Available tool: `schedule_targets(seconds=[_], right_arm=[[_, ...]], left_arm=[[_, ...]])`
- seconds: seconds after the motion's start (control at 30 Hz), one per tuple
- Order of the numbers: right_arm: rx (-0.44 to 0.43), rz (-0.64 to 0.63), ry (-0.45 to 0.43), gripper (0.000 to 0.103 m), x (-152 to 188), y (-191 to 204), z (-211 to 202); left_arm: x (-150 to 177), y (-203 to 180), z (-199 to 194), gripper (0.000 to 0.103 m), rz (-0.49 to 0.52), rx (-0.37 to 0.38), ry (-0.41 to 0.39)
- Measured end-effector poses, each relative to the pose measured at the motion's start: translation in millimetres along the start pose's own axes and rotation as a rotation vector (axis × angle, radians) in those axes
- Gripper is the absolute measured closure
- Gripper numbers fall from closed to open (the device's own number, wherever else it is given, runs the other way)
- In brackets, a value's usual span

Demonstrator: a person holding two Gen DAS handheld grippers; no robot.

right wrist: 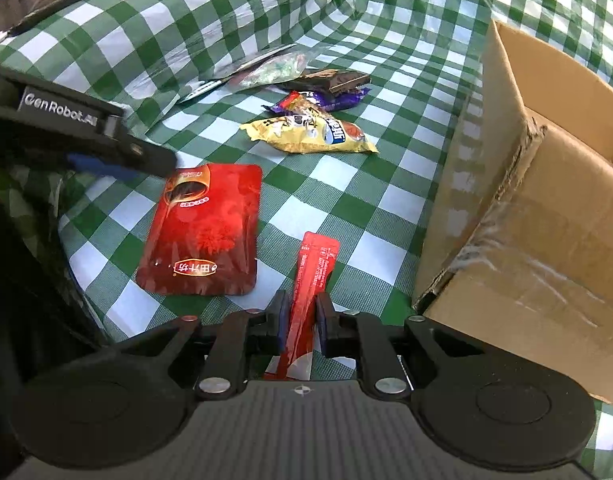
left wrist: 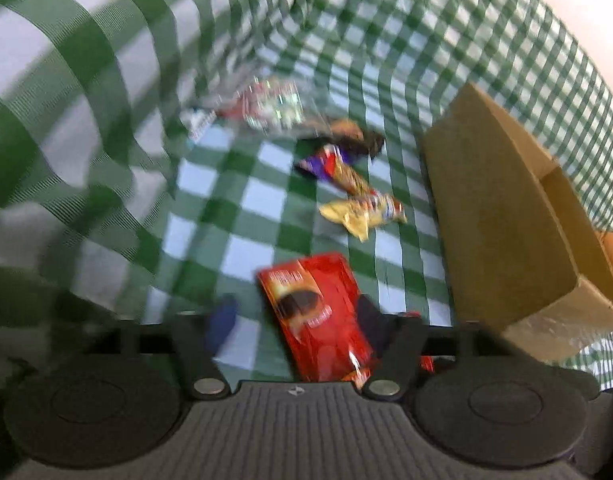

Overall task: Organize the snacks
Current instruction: 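Grasp the red snack pouch with the left tool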

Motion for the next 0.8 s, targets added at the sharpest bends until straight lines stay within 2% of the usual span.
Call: schedule_targets(seconds=[0.13,0.23,0.37,0.43,0.5,0.57,0.63,0.8], right_arm=[[0.005,-0.007,-0.009,0.087,1,-1,-1],[0.01,-0.001,-0.01,0.087,1,-3,-2],[0.013,0.007,-0.008,0.087,3,-6,-3],[0.014,0.011,-0.008,0.087,2,-6,-2],[0.014,0.013,-0.007,0.087,2,-6,-2],[0.015,0.012,-0.007,0.087,1,-6,-1],[0.017,0.011,-0.008,0.087,0,-6,-1],[0.017,0.014,-0.021,0.087,0,-6,-2]], left_arm=[[7,-21,13,0.017,0.052,-0.037,0.021],[12,-39,26,0.016,0.12,-0.085,0.039],[20,-53,40,0.015,0.224,-0.196,0.035],[19,-57,46,0.015,0.257,-0.226,0.028],[21,-58,48,0.019,0.301,-0.246,0.02],[20,-57,43,0.039,0.328,-0.244,-0.002],[17,-51,38,0.046,0.317,-0.219,-0.01],[3,-29,20,0.051,0.189,-0.159,-0.051]])
Point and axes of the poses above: each gripper's, at about its wrist camera, not at the fingertips, and z roughly the way its jaws point, y to its left, x to its underside, the point moved 8 cm from there along z, roughly the way its jaws point, and after that the axes turned 4 degrees about y, right-handed, at the moved point
